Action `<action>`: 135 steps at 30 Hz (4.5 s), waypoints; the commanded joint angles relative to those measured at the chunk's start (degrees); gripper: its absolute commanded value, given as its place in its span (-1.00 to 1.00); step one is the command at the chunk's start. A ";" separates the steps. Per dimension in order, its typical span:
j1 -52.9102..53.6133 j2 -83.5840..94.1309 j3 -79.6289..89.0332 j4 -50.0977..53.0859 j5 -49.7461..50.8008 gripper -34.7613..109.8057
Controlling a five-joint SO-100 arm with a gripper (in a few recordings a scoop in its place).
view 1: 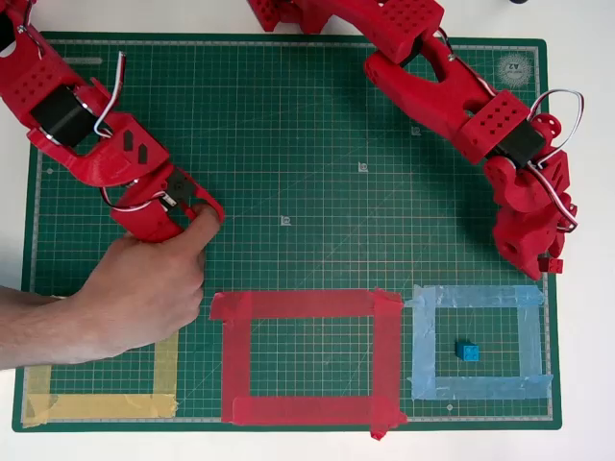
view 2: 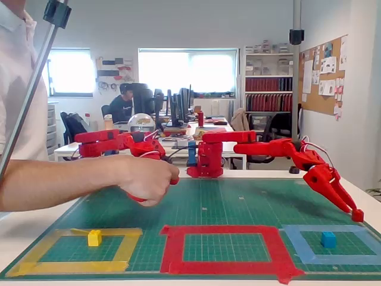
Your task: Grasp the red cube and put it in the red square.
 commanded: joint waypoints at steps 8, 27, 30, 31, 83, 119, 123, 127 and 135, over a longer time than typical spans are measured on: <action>-1.76 2.46 -1.67 -0.09 -1.49 -0.32; -1.76 2.46 -0.62 -0.09 -1.49 -0.39; -1.76 2.46 -0.62 -0.09 -1.58 -0.39; -1.76 2.46 -0.62 -0.09 -1.58 -0.39; 0.44 0.79 -7.73 -5.01 -2.02 -0.31; -0.26 -4.22 -9.84 -5.45 -1.85 -0.32; 0.26 -0.44 -8.88 -5.45 -1.58 -0.32; 0.35 2.02 -7.47 -5.45 -1.23 -0.32; 0.09 0.62 -8.00 -5.45 -1.05 -0.31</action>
